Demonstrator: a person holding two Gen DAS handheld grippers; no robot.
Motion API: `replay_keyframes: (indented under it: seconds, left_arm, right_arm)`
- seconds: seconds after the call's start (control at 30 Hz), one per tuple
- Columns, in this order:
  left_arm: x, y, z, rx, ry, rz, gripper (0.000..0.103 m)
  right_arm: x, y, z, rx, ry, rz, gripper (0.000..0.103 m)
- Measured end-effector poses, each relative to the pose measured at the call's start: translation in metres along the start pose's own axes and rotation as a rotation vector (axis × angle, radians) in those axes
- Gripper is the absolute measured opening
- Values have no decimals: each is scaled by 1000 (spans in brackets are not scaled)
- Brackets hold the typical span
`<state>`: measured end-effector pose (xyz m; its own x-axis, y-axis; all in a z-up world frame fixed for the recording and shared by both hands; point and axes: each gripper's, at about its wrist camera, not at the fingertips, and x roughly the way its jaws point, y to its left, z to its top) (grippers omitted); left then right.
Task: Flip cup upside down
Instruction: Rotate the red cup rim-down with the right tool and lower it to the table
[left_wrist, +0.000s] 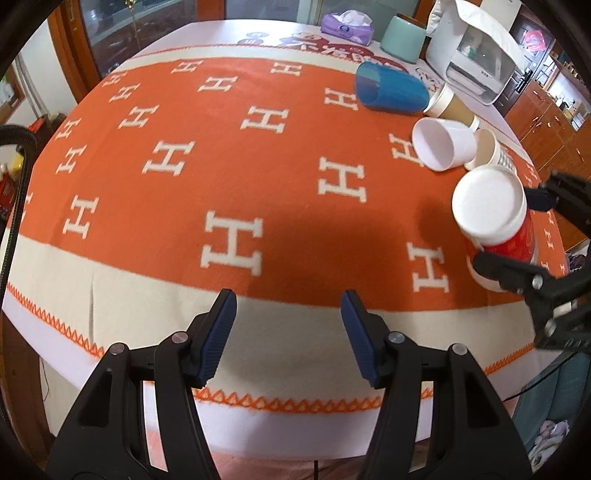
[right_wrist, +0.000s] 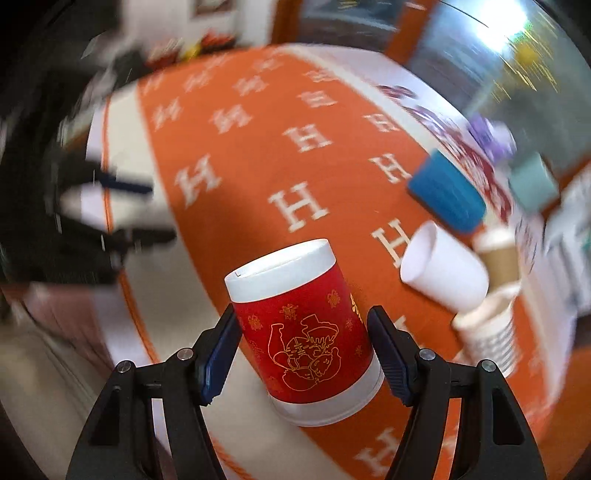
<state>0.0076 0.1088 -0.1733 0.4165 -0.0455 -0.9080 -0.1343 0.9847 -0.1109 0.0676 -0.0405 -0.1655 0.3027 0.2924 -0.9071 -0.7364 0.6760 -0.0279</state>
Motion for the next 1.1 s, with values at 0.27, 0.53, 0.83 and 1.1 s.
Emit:
replay_keyframes:
  seconds: [0.27, 0.53, 0.83, 1.1]
  left_arm:
    - [3, -15, 9, -3, -34, -9, 56]
    - [10, -23, 1, 7, -46, -14, 56]
    - [15, -33, -9, 28, -35, -33, 56]
    - [7, -39, -14, 49, -60, -43, 56]
  right_arm:
    - [14, -73, -34, 586, -223, 174, 70]
    - [32, -78, -61, 690, -349, 173, 70]
    - [22, -49, -83, 638, -369, 101, 69]
    - [10, -20, -97, 571, -358, 53, 70]
